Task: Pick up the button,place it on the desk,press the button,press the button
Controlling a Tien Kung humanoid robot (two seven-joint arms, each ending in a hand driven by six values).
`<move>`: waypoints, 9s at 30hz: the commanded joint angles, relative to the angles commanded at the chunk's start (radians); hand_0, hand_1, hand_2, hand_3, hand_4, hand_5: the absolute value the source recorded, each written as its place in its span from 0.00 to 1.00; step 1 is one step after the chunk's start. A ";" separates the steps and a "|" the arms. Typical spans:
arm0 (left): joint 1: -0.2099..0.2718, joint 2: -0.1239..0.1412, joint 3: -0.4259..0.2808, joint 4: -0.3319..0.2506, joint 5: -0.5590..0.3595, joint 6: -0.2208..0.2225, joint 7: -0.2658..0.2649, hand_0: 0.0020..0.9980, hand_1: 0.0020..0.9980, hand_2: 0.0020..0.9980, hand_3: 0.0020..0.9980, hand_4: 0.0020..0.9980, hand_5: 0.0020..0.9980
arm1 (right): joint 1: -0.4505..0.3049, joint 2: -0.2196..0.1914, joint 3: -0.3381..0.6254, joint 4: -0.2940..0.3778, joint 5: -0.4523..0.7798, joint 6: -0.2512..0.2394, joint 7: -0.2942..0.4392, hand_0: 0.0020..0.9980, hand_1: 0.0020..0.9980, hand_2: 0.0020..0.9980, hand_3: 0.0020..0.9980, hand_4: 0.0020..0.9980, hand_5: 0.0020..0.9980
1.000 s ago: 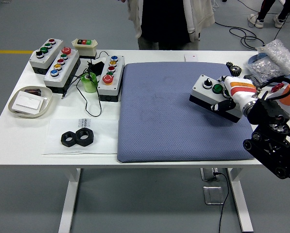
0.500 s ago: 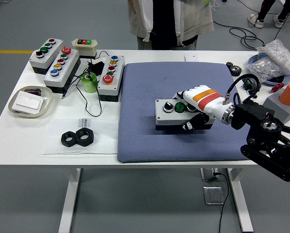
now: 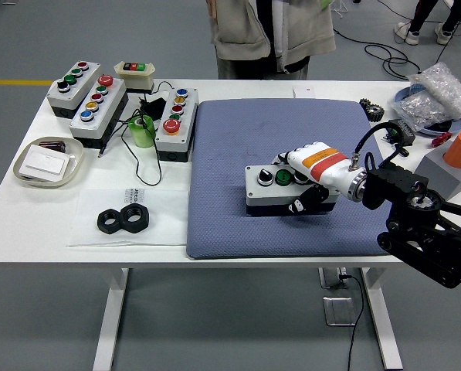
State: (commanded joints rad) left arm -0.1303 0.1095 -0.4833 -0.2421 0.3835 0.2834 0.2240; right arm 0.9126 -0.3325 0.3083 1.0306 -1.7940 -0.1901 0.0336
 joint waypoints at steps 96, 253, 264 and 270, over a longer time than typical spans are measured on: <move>0.005 0.009 -0.008 0.006 0.009 -0.012 -0.005 0.71 0.73 0.84 0.84 0.76 1.00 | -0.281 -0.393 0.396 0.548 0.005 0.403 -0.213 0.18 0.07 0.26 0.91 0.72 0.00; 0.019 0.002 -0.064 0.004 0.109 -0.020 0.025 0.71 0.72 0.83 0.83 0.76 1.00 | -0.581 -0.190 0.873 0.368 1.296 -0.051 -0.008 0.93 0.84 0.88 0.86 0.53 0.59; 0.015 0.003 -0.055 0.002 0.100 -0.020 0.021 0.71 0.72 0.83 0.83 0.76 1.00 | -0.573 -0.186 0.860 0.367 1.303 -0.060 -0.019 0.93 0.83 0.87 0.84 0.47 0.63; 0.014 0.003 -0.053 0.002 0.096 -0.020 0.021 0.71 0.72 0.83 0.83 0.76 1.00 | -0.571 -0.185 0.860 0.369 1.297 -0.055 -0.028 0.93 0.84 0.86 0.84 0.48 0.75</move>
State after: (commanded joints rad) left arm -0.1166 0.1123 -0.5365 -0.2402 0.4792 0.2638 0.2449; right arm 0.3419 -0.5177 1.1680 1.3996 -0.4967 -0.2450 0.0058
